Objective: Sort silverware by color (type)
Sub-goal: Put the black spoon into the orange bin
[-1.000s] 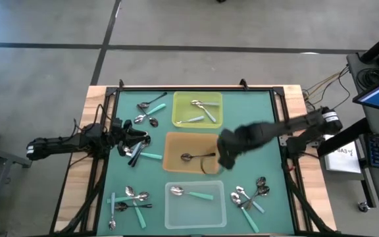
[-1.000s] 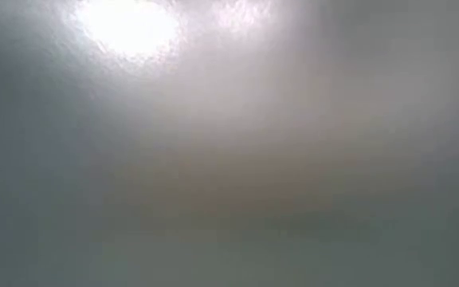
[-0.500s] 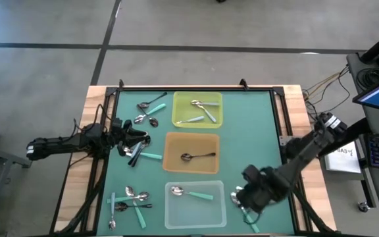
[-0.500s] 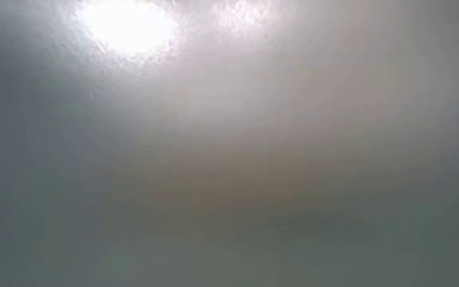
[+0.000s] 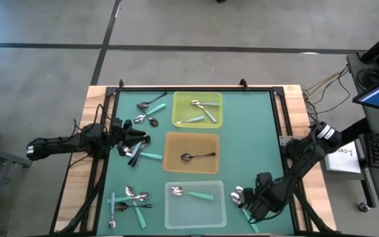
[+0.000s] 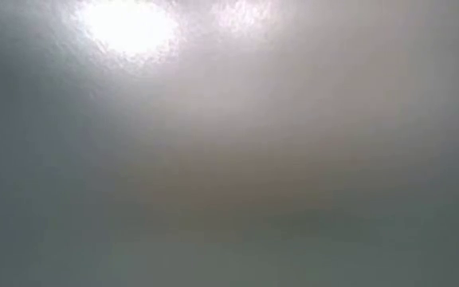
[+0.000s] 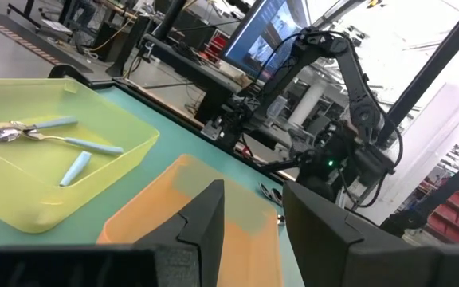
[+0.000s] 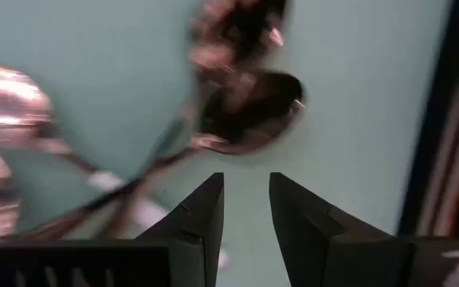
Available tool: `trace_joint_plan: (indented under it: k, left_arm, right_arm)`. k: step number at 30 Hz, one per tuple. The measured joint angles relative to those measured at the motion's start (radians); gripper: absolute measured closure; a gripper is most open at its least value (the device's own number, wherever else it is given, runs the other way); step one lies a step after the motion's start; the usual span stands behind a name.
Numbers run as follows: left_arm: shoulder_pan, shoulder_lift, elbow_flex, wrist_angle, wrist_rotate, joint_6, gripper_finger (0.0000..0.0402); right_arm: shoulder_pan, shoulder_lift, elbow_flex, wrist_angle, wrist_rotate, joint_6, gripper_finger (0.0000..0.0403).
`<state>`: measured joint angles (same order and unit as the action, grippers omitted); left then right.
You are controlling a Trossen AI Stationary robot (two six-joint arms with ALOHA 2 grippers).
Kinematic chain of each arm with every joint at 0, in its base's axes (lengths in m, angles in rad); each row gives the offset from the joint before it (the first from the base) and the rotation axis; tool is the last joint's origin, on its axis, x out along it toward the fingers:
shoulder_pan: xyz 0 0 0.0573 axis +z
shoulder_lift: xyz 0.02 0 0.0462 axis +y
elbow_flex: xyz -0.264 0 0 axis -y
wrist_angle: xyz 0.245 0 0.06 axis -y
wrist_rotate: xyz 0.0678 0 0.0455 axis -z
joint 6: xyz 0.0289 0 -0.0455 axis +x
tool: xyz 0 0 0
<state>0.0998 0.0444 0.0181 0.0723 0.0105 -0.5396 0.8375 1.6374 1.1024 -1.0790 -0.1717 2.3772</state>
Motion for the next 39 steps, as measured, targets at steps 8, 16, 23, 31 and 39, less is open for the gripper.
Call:
trace_joint_plan:
  k: [8, 16, 23, 31, 39]
  left_arm:
    - [0.0, 0.0, 0.0, 0.0, 0.0, 0.0, 0.029]
    - [0.0, 0.0, 0.0, 0.001, 0.0, 0.0, 0.029]
    - [0.0, 0.0, 0.0, 0.001, 0.0, 0.0, 0.029]
    - [0.0, 0.0, 0.0, 0.0, 0.0, 0.0, 0.029]
    - [0.0, 0.0, 0.0, 0.0, 0.0, 0.0, 0.029]
  right_arm:
    - [-0.062, 0.016, -0.002, 0.088, 0.011, 0.007, 0.031]
    - [-0.112, 0.022, -0.053, 0.092, 0.041, -0.007, 0.031]
    - [-0.117, 0.044, -0.094, 0.102, 0.042, -0.002, 0.031]
    - [-0.123, 0.069, -0.106, 0.145, 0.062, -0.009, 0.0316]
    - [-0.123, 0.071, -0.106, 0.151, 0.09, -0.059, 0.038]
